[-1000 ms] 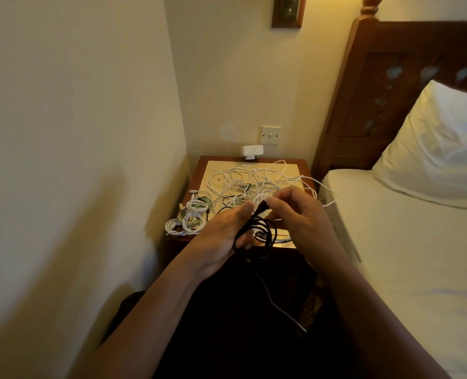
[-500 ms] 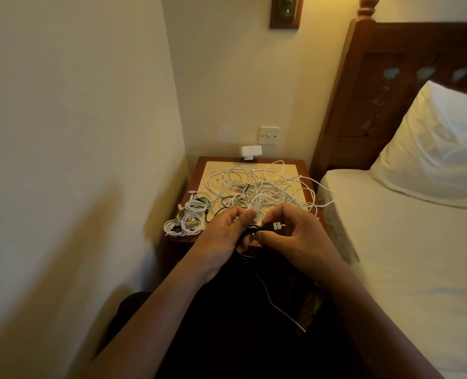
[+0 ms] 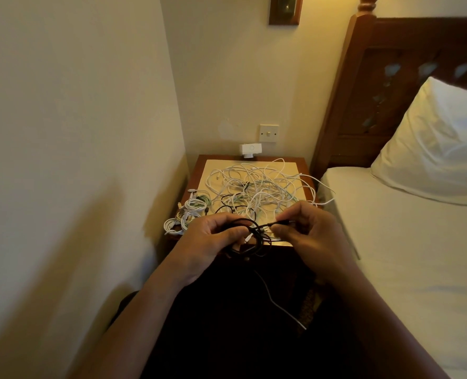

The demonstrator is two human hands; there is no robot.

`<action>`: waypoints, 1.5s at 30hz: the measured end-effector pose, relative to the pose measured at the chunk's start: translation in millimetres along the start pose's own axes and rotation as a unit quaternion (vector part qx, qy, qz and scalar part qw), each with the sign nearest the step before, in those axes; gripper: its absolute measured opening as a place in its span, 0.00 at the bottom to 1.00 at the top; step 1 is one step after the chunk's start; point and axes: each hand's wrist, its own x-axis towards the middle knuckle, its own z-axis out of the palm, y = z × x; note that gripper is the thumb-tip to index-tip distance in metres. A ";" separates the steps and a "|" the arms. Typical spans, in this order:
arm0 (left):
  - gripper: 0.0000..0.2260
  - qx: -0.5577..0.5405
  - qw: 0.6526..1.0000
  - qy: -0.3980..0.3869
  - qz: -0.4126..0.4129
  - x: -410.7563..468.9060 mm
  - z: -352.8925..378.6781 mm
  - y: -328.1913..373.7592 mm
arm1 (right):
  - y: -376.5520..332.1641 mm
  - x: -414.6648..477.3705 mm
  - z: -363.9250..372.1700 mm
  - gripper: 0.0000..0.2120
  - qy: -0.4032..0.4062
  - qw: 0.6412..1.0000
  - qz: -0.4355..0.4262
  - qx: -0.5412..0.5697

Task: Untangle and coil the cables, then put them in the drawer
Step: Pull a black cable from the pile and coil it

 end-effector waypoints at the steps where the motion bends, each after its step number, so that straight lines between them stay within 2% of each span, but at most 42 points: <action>1: 0.12 0.012 1.000 -0.026 0.000 -0.9 0.3 3.4 | 0.6 1.5 -2.4 0.09 0.016 1.000 -0.011 -0.007; 5: 0.14 0.045 0.994 -0.103 0.007 -0.9 -0.5 15.3 | 2.8 5.2 -3.3 0.08 0.049 0.997 -0.044 -0.043; 7: 0.12 0.063 0.993 -0.095 0.027 -1.8 2.8 18.0 | 4.5 3.3 3.3 0.07 0.047 0.992 -0.068 -0.098; 9: 0.13 0.081 0.992 -0.077 0.050 -2.4 9.3 18.0 | 3.7 -0.2 10.8 0.07 0.034 0.992 -0.071 -0.103; 12: 0.15 0.120 0.989 -0.026 0.084 -0.8 16.9 13.9 | -0.1 -2.3 17.0 0.05 0.008 1.000 -0.011 0.002; 15: 0.15 0.197 0.974 0.007 0.114 -1.4 19.6 8.1 | -3.2 -1.8 20.7 0.06 -0.020 0.989 0.079 0.121; 19: 0.15 0.223 0.966 0.022 0.129 1.8 20.0 0.4 | -5.7 -2.4 26.4 0.12 -0.048 0.942 0.174 0.283; 21: 0.15 0.273 0.948 0.040 0.161 4.1 19.2 -3.3 | -7.0 -1.6 23.4 0.14 -0.051 0.917 0.193 0.344; 24: 0.15 0.324 0.924 0.038 0.201 6.4 17.5 -11.9 | -3.6 -1.0 20.4 0.11 -0.094 0.925 0.190 0.316; 27: 0.16 0.337 0.920 0.015 0.197 7.5 16.0 -18.3 | 6.0 2.0 20.0 0.15 -0.143 0.928 0.211 0.272; 29: 0.16 0.328 0.927 0.010 0.179 8.1 12.6 -19.9 | 11.5 4.5 18.1 0.15 -0.175 0.899 0.240 0.320; 32: 0.15 0.347 0.923 0.018 0.165 9.3 6.9 -20.6 | 21.4 7.3 14.2 0.18 -0.227 0.813 0.303 0.443; 34: 0.15 0.381 0.910 0.018 0.165 9.0 6.6 -22.1 | 27.1 7.8 15.1 0.17 -0.240 0.777 0.318 0.487; 35: 0.15 0.398 0.902 0.016 0.167 8.8 7.2 -23.5 | 28.1 7.7 17.4 0.16 -0.248 0.784 0.311 0.477; 36: 0.14 0.415 0.895 0.012 0.165 8.5 7.9 -25.3 | 28.2 7.9 20.4 0.16 -0.254 0.807 0.299 0.442; 39: 0.11 0.450 0.881 -0.009 0.142 6.0 7.9 -28.8 | 23.3 7.5 30.0 0.12 -0.199 0.918 0.249 0.237; 41: 0.10 0.436 0.892 -0.009 0.117 4.3 4.2 -28.4 | 19.4 5.4 31.1 0.08 -0.135 0.969 0.188 0.085; 43: 0.09 0.410 0.907 -0.009 0.094 1.4 1.3 -25.5 | 16.8 1.0 29.4 0.06 -0.101 0.990 0.087 -0.043; 45: 0.10 0.383 0.920 -0.017 0.079 -0.6 -0.2 -24.0 | 15.2 -4.6 27.9 0.06 -0.087 0.991 0.020 -0.104</action>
